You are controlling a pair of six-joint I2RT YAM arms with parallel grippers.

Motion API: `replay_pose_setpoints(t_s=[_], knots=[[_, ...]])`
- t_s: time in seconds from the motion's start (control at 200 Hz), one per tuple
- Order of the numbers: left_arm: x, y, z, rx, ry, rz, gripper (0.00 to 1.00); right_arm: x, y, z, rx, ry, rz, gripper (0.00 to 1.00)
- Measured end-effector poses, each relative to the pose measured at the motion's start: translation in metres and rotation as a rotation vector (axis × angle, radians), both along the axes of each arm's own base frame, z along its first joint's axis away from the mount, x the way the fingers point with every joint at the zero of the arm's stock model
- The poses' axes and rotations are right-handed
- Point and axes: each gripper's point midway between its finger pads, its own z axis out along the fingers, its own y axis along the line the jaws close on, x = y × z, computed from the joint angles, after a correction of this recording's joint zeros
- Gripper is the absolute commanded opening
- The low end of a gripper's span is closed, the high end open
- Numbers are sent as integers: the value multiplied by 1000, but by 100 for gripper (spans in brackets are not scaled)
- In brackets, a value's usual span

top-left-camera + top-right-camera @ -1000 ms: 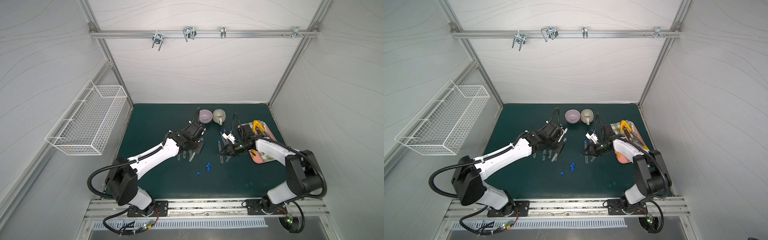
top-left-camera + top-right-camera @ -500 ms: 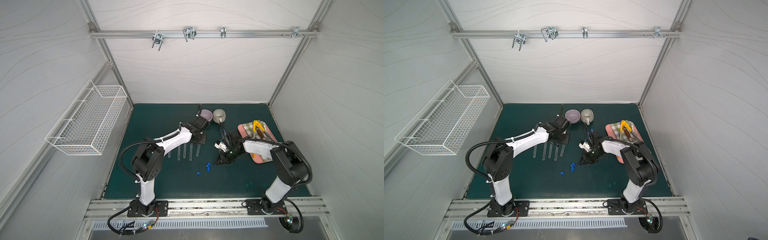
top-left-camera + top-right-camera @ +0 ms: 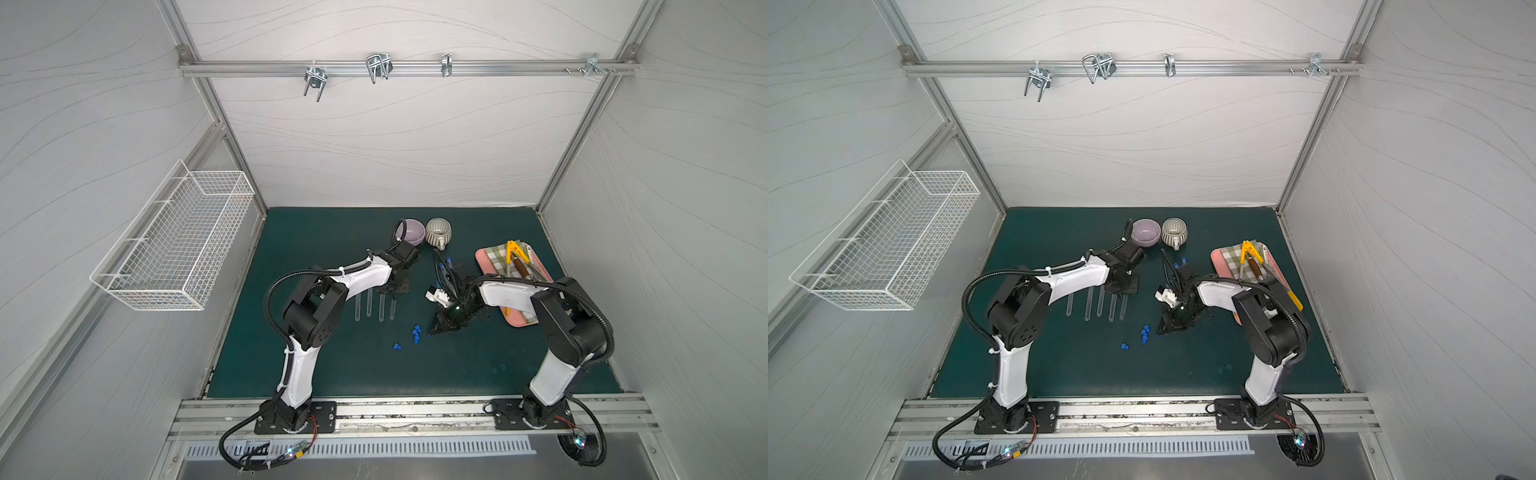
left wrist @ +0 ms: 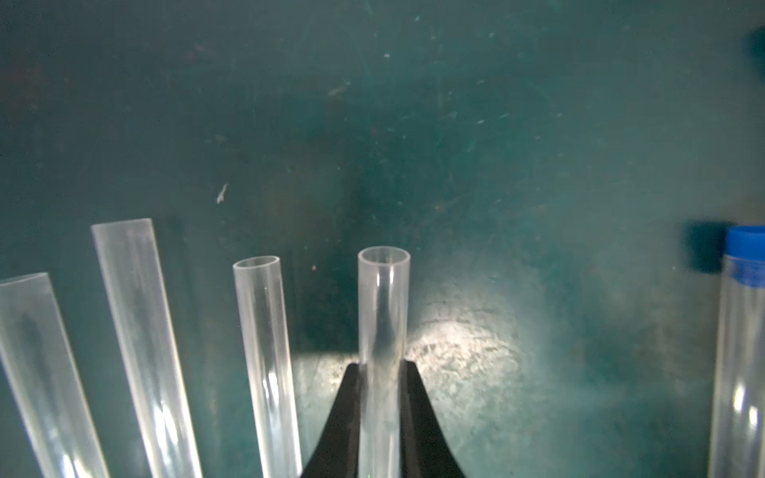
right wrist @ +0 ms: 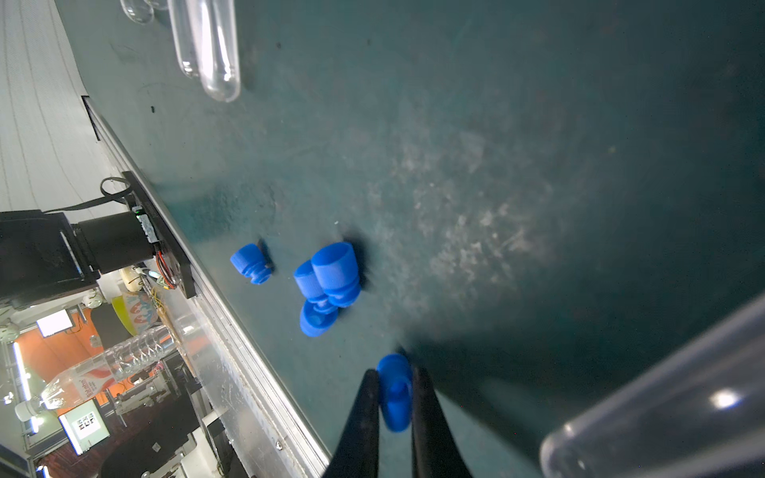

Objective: Remove stoppers from test tubes
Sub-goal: Place the stopper at the center of the board.

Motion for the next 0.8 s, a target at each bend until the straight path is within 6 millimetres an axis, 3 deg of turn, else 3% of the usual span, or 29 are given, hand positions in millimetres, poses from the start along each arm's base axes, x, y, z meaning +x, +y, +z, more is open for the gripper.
replay_pose_setpoints(t_s=[0.45,0.62,0.8], knots=[[-1,4,-5,10,17,13,38,-1,2,0,1,-2,6,21],[-2,5,-3,15,19,8,41,1,3,2,3,-9,6,26],[-2,6,17,9,-10,-10,44,6,6,7,7,-24,5,32]])
